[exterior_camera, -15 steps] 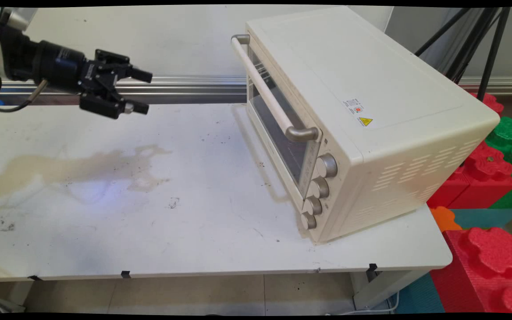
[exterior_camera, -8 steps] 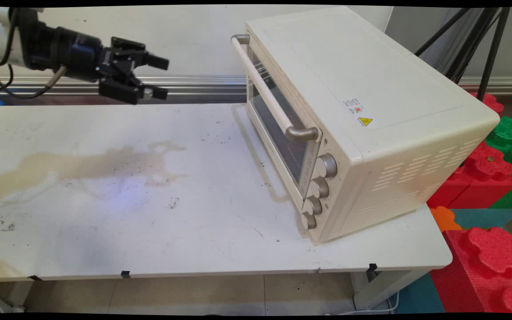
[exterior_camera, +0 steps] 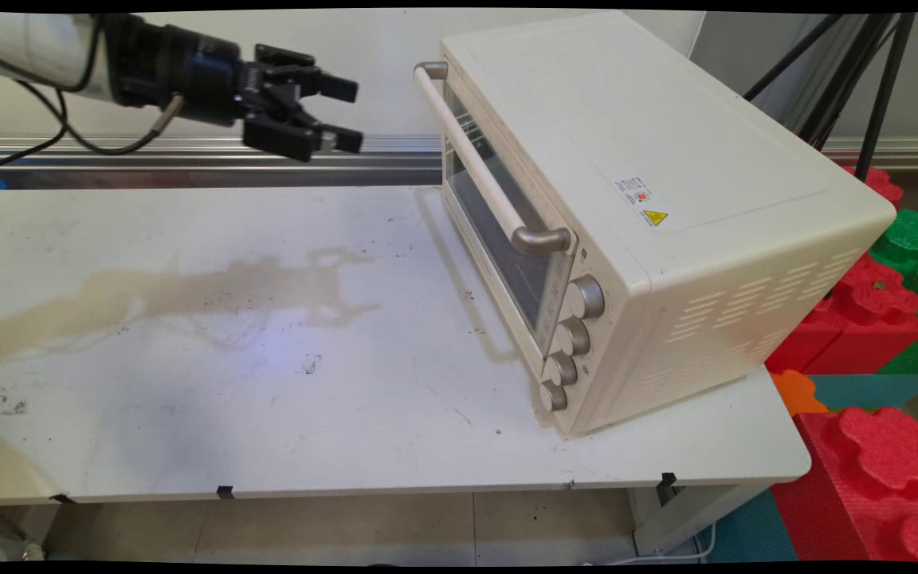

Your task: Open the oven

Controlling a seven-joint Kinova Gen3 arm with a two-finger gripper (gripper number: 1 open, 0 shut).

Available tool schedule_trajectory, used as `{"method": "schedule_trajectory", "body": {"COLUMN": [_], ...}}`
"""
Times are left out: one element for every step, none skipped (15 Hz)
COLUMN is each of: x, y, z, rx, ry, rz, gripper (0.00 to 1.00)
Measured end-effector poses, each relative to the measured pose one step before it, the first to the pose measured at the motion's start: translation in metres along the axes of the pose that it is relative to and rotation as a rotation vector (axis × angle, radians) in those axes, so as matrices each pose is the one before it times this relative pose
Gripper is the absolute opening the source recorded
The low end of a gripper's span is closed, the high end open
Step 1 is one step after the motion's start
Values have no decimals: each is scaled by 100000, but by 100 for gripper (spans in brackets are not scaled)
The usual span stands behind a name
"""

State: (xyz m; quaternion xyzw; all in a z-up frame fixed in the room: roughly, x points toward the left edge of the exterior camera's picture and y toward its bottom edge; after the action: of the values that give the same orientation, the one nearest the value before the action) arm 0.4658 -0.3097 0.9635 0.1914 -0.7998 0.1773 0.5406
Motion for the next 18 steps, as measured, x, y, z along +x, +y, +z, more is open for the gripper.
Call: {"method": "schedule_trajectory", "body": {"x": [222,185,214,178,128,86,148,87,115,105,108,71,41,42,28,45,24,22], "y": [15,25,22,8,17,0,0,5,-4,11,3,-28,-13,-34,-29,-43,-49,-52], "z": [566,570,793,788,670,482,741,470,712,778,694,523,310,375,238,359,322,273], "rx": [-42,-100,-113,-102,-47,-41,-106,-7,-35,21,99,209,160,352,175,190,326,338], "ry": [261,144,164,118,92,46,86,15,-50,-122,-105,-115,-92,-130,-84,-133,-161,-127], "rz": [-171,-151,-129,-106,-169,-149,-214,-114,-264,-283,-275,-162,-58,-113,-86,-98,-148,-91], "gripper": [100,100,100,100,100,100,100,100,100,100,100,100,100,100,100,100,100,100]}}
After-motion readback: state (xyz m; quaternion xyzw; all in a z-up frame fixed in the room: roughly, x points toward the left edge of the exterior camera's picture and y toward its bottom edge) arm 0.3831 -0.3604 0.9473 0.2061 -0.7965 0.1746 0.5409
